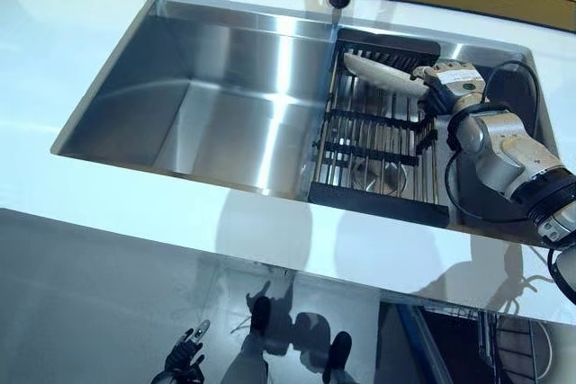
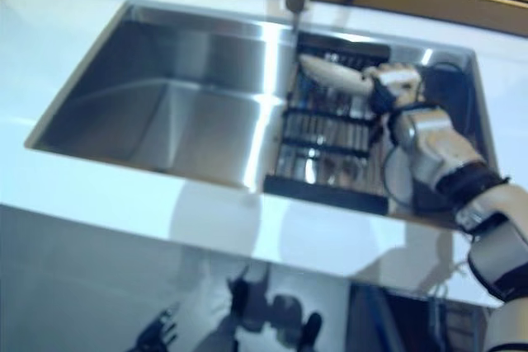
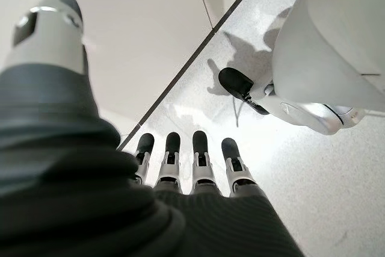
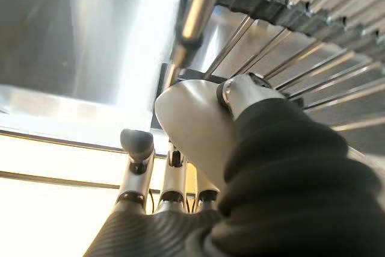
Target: Take plates into dishwasher
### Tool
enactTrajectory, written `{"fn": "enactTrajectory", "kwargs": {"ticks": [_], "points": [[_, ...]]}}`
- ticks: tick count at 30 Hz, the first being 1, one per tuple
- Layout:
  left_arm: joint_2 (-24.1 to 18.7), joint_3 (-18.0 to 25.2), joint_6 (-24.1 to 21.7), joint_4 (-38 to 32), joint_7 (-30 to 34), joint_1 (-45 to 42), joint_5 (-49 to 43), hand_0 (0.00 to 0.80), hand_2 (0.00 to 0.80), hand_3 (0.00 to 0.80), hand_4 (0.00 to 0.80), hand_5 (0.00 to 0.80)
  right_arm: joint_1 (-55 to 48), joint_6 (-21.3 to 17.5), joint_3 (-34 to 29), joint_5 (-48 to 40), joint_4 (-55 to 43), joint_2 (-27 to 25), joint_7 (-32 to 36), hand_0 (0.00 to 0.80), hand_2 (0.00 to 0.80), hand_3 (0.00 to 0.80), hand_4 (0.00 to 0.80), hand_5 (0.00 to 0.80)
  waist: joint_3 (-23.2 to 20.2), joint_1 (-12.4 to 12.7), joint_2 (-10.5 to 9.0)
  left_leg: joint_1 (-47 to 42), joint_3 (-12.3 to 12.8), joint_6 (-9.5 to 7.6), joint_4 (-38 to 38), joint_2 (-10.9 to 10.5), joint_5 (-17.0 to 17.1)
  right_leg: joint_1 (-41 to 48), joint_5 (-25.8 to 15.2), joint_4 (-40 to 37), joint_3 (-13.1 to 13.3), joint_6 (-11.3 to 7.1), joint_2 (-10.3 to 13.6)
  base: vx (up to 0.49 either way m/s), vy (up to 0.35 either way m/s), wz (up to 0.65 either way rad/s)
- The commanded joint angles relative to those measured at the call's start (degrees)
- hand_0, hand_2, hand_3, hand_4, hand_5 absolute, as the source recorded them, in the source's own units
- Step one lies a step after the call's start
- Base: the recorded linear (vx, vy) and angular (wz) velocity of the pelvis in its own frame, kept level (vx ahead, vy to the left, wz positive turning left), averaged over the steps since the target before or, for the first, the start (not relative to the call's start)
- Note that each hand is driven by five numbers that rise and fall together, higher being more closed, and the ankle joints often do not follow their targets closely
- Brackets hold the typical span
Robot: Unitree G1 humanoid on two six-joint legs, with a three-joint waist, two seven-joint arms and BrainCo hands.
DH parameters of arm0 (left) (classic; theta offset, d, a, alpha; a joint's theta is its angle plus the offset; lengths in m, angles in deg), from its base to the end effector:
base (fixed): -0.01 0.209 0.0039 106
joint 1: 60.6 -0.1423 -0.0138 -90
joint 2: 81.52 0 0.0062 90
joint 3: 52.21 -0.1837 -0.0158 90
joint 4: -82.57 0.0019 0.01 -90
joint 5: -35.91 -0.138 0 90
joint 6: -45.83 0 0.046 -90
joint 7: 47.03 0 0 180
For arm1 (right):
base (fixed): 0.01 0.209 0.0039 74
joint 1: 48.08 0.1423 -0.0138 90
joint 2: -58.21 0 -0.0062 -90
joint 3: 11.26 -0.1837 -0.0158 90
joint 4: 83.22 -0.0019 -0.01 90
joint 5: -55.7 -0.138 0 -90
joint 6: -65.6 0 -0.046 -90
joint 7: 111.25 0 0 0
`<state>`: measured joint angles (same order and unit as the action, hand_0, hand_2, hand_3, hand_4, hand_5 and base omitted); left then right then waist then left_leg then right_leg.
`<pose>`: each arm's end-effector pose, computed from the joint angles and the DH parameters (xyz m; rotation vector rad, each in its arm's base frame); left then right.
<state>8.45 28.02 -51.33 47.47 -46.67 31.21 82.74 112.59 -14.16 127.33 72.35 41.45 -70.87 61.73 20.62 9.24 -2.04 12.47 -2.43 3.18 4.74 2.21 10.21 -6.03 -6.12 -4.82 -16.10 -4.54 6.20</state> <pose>0.1307 0.2254 -0.0878 -0.3896 0.7531 0.3677 0.3383 -0.2405 0.2735 -1.5778 -0.2599 -0.2554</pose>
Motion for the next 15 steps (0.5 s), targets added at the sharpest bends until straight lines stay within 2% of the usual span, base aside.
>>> {"fn": "enactTrajectory", "kwargs": {"ticks": [1, 8, 13, 15], "points": [[-1.3, -0.5, -2.0, 1.4, 0.9, -2.4, -1.3, 0.000, 0.000, 0.000, 0.000, 0.000, 3.5, -0.3, -2.7, -3.2, 4.6, -1.8, -0.8, 0.800, 0.800, 0.800, 0.800, 0.800, -2.9, 1.6, -4.04, -3.2, 1.4, -0.83, 0.3, -1.5, -6.5, -1.4, -2.6, -0.2, 0.6, -4.85, 2.7, 0.000, 0.000, 0.00], [-0.9, -0.4, -2.1, 1.2, 1.0, -2.8, -2.0, 0.000, 0.000, 0.000, 0.000, 0.000, 1.3, -2.5, -6.3, -10.3, 3.6, -0.6, 1.8, 0.800, 0.800, 0.800, 0.800, 0.800, -3.2, 1.6, -4.30, -4.0, 1.5, -0.78, 0.3, -1.4, -6.8, -0.7, -2.4, -0.2, 0.5, -4.74, 2.6, 0.000, 0.000, 0.00], [-0.7, -0.5, -2.1, 1.3, 1.3, -3.1, -2.2, 0.000, 0.000, 0.000, 0.000, 0.000, -1.0, -1.7, -10.2, -18.2, 3.2, 0.9, 3.8, 0.800, 0.800, 0.800, 0.800, 0.800, -3.5, 1.5, -4.41, -4.7, 1.6, -0.77, 0.3, -1.3, -7.0, -0.1, -2.3, -0.2, 0.4, -4.63, 2.6, 0.000, 0.000, 0.00], [-0.4, -0.1, -1.8, 1.2, 1.5, -3.3, -2.8, 0.000, 0.000, 0.000, 0.000, 0.000, -3.0, -1.5, -14.3, -22.7, 3.4, 2.8, 5.1, 0.800, 0.800, 0.800, 0.800, 0.800, -3.7, 1.5, -4.29, -5.3, 1.8, -0.74, 0.3, -1.2, -7.2, 0.6, -2.2, -0.2, 0.4, -4.47, 2.7, 0.033, 0.009, 0.00]]}}
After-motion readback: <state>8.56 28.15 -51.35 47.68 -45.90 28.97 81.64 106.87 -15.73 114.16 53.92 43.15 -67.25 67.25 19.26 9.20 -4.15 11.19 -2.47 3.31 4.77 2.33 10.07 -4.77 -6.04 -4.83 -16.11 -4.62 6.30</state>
